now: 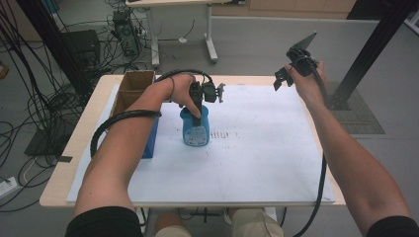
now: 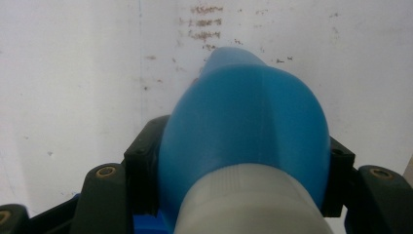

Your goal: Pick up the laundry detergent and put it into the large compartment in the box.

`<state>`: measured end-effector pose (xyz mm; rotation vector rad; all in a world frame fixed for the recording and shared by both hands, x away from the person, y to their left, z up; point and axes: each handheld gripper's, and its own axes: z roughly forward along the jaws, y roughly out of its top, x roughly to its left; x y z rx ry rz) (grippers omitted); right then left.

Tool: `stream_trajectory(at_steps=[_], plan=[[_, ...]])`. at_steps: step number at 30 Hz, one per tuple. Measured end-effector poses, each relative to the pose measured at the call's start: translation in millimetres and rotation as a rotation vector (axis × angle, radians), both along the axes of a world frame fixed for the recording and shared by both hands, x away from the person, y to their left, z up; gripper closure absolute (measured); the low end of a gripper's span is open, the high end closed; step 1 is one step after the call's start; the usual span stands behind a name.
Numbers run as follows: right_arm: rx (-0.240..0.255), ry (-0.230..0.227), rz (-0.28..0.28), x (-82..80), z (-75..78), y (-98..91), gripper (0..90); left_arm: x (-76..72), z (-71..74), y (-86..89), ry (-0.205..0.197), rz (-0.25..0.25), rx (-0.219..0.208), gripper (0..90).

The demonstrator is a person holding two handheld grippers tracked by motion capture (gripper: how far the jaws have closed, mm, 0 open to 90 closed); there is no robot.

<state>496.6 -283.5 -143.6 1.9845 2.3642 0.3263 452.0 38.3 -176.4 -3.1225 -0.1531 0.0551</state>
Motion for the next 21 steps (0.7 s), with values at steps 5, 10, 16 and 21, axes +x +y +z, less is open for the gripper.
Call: stream_trajectory(at_steps=[5, 10, 16, 21], plan=[[0.000, 0.002, -0.001, 0.6, -0.5, 1.0, 8.6, -0.3, 0.1, 0.3, -0.004, -0.002, -0.002, 37.2], [0.001, 0.001, 0.003, 0.5, -0.9, 1.7, 8.6, -0.3, 0.0, 0.4, -0.004, -0.001, -0.002, 37.2], [0.003, 0.006, 0.005, 0.9, -0.8, 1.8, 8.6, 0.8, -0.1, -0.3, 0.002, 0.002, 0.001, 37.2], [0.005, 0.001, 0.004, -0.3, 0.1, 1.0, 8.7, 0.3, -0.2, -0.4, 0.001, 0.003, 0.001, 37.3]])
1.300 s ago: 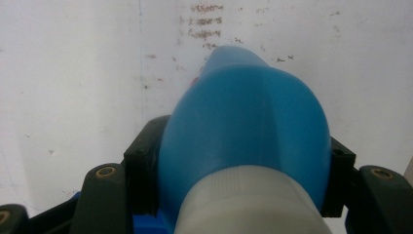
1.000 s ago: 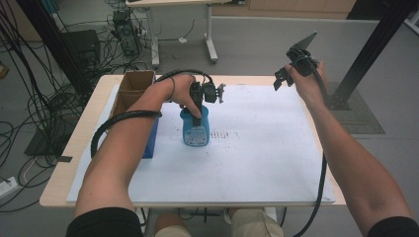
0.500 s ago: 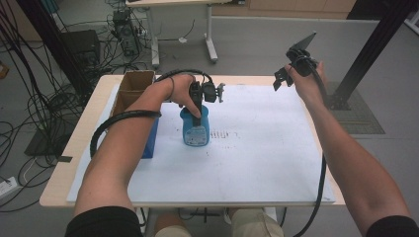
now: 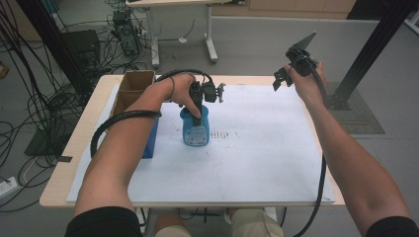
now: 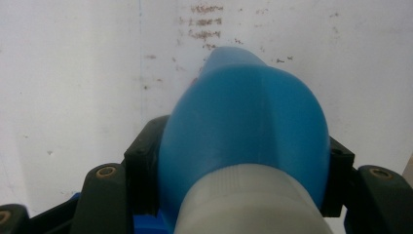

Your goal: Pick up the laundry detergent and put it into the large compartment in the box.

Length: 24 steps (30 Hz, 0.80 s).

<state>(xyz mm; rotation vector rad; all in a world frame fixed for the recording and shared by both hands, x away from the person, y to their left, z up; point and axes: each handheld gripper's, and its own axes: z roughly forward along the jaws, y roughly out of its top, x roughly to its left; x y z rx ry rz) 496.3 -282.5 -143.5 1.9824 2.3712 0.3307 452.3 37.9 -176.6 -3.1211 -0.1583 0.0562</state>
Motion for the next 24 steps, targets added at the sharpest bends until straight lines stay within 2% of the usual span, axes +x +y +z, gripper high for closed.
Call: stream_trajectory(at_steps=[24], plan=[[0.000, 0.003, -0.002, -0.2, 0.6, -1.4, 8.6, -0.4, 0.3, -0.1, -0.002, 0.007, 0.003, 37.2]])
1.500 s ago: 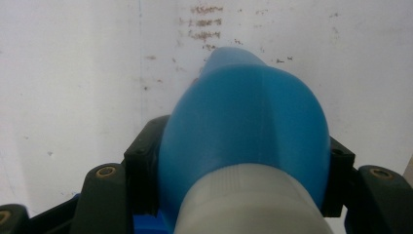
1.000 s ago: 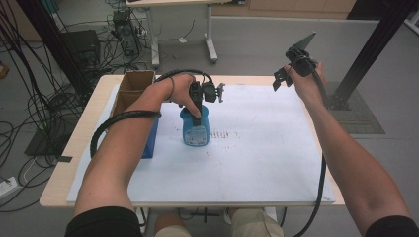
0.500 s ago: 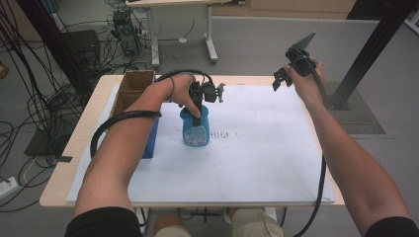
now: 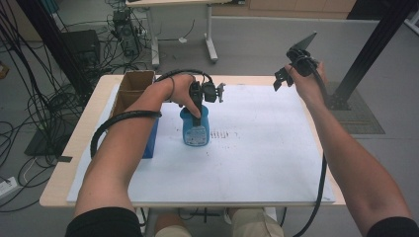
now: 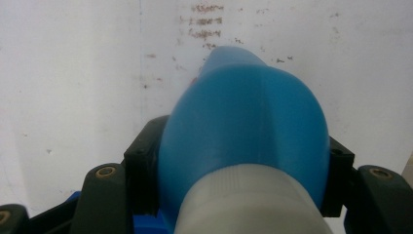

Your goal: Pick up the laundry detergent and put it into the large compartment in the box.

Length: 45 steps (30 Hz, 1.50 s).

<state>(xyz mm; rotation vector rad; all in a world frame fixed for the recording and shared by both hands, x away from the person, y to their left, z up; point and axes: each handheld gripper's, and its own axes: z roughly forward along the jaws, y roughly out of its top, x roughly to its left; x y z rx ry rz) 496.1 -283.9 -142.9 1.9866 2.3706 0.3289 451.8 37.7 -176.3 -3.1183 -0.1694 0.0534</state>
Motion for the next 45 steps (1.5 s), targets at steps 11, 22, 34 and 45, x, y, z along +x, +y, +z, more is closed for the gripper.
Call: stream_trajectory(at_steps=[11, 22, 34, 45], plan=[[-0.002, 0.001, -0.004, -0.3, 0.1, 0.5, 8.6, -0.5, 0.2, -0.6, -0.003, -0.002, 0.003, 37.2], [-0.003, 0.003, 0.002, 0.4, -0.5, 0.7, 8.6, 0.3, 0.2, -1.1, -0.001, 0.002, 0.006, 37.1], [-0.006, 0.004, 0.006, 0.4, -2.2, 2.0, 8.6, -0.1, 0.3, -0.5, -0.002, 0.006, 0.004, 37.2], [-0.002, 0.003, 0.008, -0.9, -2.1, 2.9, 8.6, -1.5, 0.2, -0.8, -0.003, 0.019, 0.008, 37.2]])
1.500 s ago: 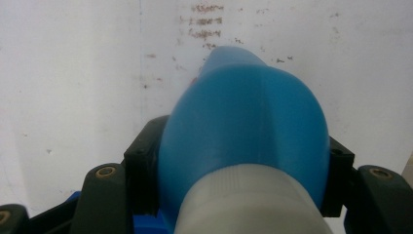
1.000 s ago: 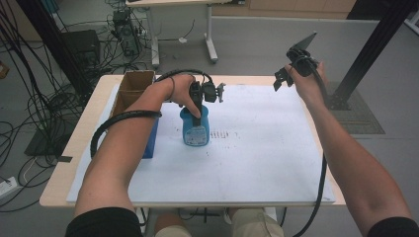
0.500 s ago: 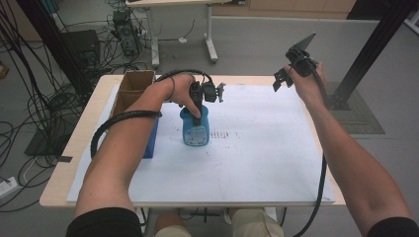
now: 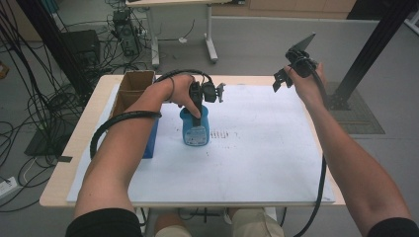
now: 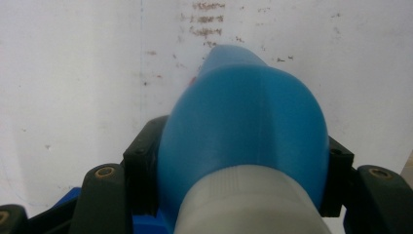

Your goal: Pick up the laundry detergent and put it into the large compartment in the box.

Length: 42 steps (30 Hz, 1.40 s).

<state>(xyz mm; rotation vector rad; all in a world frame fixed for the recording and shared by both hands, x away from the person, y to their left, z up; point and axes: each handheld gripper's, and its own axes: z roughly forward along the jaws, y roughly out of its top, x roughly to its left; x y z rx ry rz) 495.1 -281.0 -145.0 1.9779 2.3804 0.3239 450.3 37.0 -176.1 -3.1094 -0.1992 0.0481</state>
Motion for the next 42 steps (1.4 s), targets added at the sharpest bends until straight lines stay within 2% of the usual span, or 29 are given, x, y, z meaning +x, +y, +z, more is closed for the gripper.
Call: stream_trajectory(at_steps=[7, 12, 17, 21, 25, 29, 33, 35, 38, 42], plan=[[-0.001, -0.007, 0.008, -2.2, 0.7, 0.9, 8.6, -1.1, 0.2, 0.3, -0.003, 0.008, -0.002, 37.2], [-0.003, -0.010, 0.008, -3.2, 0.8, 0.3, 8.6, -0.2, 1.1, 0.8, 0.009, 0.015, 0.004, 37.3], [-0.012, -0.009, 0.011, -4.1, 0.3, 2.8, 8.6, -0.9, 7.0, 0.7, 0.006, 0.035, 0.006, 37.3], [-0.014, -0.005, 0.011, -4.2, -0.3, 3.4, 8.6, -1.8, 20.6, -1.1, 0.004, 0.086, 0.011, 37.3], [-0.013, -0.002, 0.017, -5.0, -0.4, 5.0, 8.6, -6.2, 48.5, -4.2, -0.008, 0.152, 0.015, 37.3], [-0.005, 0.003, 0.017, -5.3, -0.1, 4.8, 8.6, -9.2, 87.1, -0.7, -0.024, 0.271, 0.011, 37.2], [-0.001, 0.002, 0.021, -7.5, 1.7, 5.2, 8.6, -11.5, 129.4, 10.9, -0.038, 0.457, -0.006, 37.2], [0.004, 0.003, 0.026, -8.2, 1.9, 5.3, 8.6, -15.2, 153.9, 16.1, -0.066, 0.548, -0.005, 37.2], [0.004, -0.003, 0.035, -9.9, 3.3, 5.9, 8.6, -20.3, 183.1, 25.1, -0.107, 0.670, -0.003, 37.2], [0.006, -0.004, 0.042, -11.1, 5.9, 5.5, 8.6, -21.4, 217.8, 42.0, -0.142, 0.839, 0.014, 37.2]])
